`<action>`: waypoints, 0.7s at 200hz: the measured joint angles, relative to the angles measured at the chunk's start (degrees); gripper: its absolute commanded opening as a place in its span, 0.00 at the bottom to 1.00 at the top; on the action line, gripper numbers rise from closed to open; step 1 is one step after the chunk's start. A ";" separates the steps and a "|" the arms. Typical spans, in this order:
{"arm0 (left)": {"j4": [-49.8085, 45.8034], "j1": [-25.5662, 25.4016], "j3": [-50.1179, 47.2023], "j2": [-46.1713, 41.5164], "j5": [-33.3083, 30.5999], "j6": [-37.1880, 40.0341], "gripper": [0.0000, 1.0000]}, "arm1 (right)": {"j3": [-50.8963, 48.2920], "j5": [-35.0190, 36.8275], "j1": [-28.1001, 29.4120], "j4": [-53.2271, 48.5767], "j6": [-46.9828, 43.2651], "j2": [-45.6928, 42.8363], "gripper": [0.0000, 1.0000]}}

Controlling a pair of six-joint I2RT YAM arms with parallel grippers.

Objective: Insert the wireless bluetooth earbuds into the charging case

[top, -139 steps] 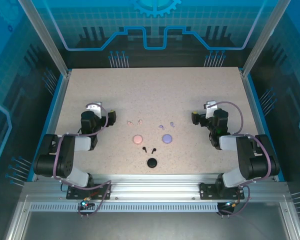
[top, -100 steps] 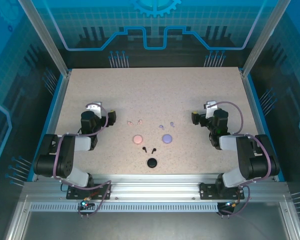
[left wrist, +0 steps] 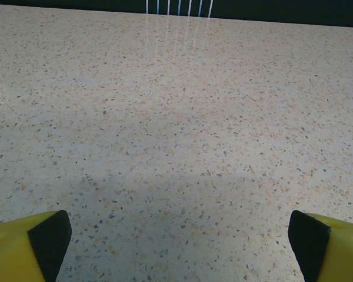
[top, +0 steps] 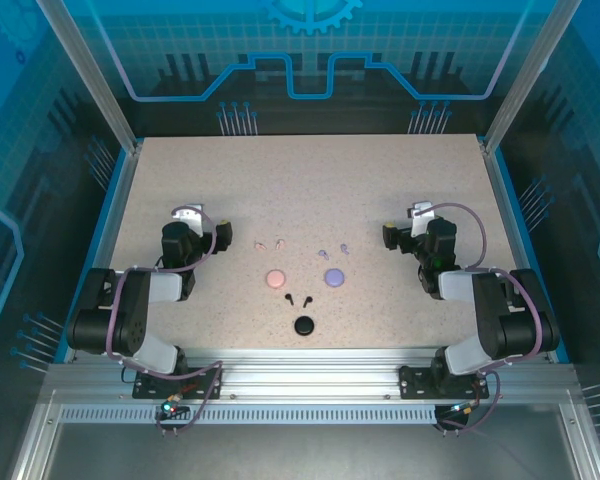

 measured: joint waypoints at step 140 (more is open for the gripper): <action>-35.30 -0.22 11.67 -22.32 -7.69 -9.70 0.99 | 13.51 7.41 -3.56 -43.56 19.65 -21.33 1.00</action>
